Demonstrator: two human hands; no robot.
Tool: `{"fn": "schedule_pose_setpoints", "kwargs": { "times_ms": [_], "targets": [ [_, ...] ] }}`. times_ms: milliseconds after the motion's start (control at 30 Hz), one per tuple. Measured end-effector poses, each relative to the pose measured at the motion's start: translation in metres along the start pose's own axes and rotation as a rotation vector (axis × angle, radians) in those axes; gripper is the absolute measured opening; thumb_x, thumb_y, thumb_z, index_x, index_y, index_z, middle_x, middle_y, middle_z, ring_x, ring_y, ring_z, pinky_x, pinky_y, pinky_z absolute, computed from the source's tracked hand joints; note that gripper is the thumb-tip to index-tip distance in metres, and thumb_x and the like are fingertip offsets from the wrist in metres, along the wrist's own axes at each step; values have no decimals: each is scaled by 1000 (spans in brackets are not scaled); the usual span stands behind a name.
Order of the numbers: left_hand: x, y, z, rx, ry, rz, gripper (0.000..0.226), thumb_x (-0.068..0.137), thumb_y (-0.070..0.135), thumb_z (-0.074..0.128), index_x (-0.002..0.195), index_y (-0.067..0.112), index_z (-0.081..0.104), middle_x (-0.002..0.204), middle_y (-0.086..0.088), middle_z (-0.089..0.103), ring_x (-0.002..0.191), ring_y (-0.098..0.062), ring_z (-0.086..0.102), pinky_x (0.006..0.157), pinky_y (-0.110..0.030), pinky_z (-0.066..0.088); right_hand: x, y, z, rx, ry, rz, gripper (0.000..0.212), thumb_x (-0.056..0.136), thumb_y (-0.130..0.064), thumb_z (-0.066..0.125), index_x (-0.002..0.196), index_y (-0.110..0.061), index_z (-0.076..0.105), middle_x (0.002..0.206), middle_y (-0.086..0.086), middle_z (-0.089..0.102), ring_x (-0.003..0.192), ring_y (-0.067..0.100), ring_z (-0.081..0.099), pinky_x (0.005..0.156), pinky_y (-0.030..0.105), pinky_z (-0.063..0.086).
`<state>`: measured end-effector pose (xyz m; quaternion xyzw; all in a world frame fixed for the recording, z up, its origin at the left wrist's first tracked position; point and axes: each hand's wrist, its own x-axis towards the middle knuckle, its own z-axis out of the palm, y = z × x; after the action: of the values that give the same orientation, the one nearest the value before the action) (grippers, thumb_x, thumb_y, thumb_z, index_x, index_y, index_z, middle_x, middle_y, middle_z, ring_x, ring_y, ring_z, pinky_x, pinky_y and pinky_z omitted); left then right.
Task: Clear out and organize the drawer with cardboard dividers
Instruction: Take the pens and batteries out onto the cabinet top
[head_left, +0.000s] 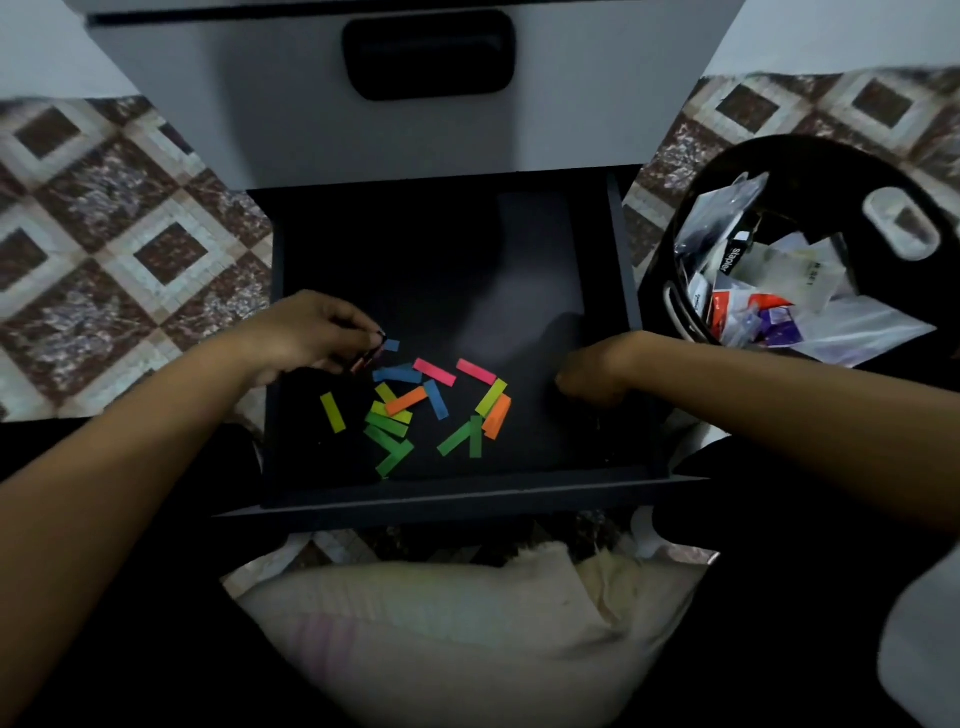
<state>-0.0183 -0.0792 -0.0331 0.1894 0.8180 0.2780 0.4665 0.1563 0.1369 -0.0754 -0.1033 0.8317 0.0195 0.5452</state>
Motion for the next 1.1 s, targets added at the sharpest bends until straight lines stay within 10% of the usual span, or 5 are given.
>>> {"fn": "schedule_pose_setpoints", "kwargs": {
  "times_ms": [300,433,567,1100],
  "targets": [
    [6,1,-9,-179,80,-16,9,90,10,58,87,16,64,92,-16,62,71,-13,54,52,-12,50,-12,8,-19,509,313,-187,24,87,-17,63,110,-12,70,105,0,71,88,9,61,68,8,39],
    [5,6,-11,-251,110,-1,9,90,11,59,85,16,64,85,-4,67,64,-7,59,54,-14,51,-17,5,-29,761,468,-179,23,86,-17,65,108,-15,71,98,-1,72,90,16,65,83,27,48],
    [-1,13,-9,-311,134,16,7,90,10,59,86,14,63,82,-2,66,53,0,61,53,-13,51,-30,1,-41,1064,572,-176,23,87,-15,65,110,-13,69,76,-10,65,60,-4,57,58,13,46],
    [-57,113,-30,-459,285,326,11,89,8,60,79,14,60,70,-3,59,55,-5,59,52,-13,50,-130,-13,-99,1527,1348,-192,20,90,-9,59,108,-13,66,61,-10,62,54,-2,52,52,10,40]
  ]
}}
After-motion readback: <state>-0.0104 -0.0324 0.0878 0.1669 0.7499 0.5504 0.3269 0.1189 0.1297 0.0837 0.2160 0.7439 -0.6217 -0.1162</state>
